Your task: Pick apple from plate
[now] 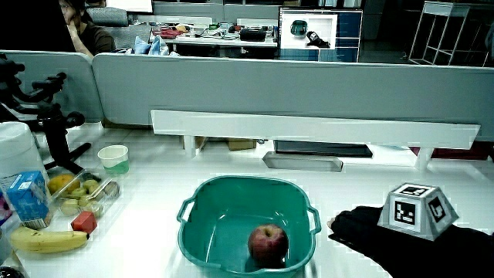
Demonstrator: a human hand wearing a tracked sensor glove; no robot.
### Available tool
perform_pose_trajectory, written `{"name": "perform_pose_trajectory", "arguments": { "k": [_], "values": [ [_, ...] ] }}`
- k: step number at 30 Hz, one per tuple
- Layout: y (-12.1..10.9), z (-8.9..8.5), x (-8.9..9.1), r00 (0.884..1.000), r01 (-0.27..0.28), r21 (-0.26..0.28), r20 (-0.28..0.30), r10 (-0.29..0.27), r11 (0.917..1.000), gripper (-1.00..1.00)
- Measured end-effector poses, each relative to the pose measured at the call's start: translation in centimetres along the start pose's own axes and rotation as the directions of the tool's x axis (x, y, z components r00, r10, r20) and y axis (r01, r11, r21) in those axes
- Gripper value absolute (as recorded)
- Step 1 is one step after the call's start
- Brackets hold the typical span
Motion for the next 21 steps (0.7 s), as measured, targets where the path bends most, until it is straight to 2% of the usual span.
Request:
{"name": "perform_pose_trajectory", "arguments": {
  "k": [1,2,3,4,7,8,9,11,12,13,14,16,17,21],
  "values": [
    [0.1,0.5,-0.1,1.000,-0.022,0.030,0.008,0.022,0.9993,0.00],
    [0.7,0.2,0.4,1.000,0.015,0.033,0.008,-0.016,0.9993,0.00],
    [1.2,0.3,0.7,1.000,0.025,0.021,-0.013,-0.025,0.9995,0.00],
    [1.5,0.5,0.8,1.000,0.027,0.030,-0.004,-0.026,0.9992,0.00],
    [2.6,1.1,1.2,0.999,0.022,-0.002,-0.048,-0.022,0.9998,0.00],
    [3.0,1.2,1.3,0.999,0.027,0.017,-0.043,-0.027,0.9995,0.00],
    [3.5,1.1,1.6,0.996,0.067,0.011,-0.052,-0.066,0.9977,0.00],
    [4.6,0.9,1.9,0.993,0.105,-0.002,-0.055,-0.105,0.9945,0.00],
    [4.8,1.4,1.7,0.995,0.067,0.002,-0.070,-0.067,0.9977,0.00],
    [5.3,1.3,1.8,0.994,0.087,-0.005,-0.065,-0.087,0.9962,0.00],
    [5.6,1.7,1.7,0.994,0.069,-0.023,-0.083,-0.071,0.9973,0.00],
    [6.1,2.2,1.8,0.994,0.056,-0.001,-0.088,-0.056,0.9984,0.00],
    [6.6,2.2,2.0,0.991,0.056,-0.049,-0.123,-0.062,0.9973,0.00],
    [7.8,2.6,2.1,0.986,0.055,-0.072,-0.153,-0.066,0.9959,0.00]
  ]
}}
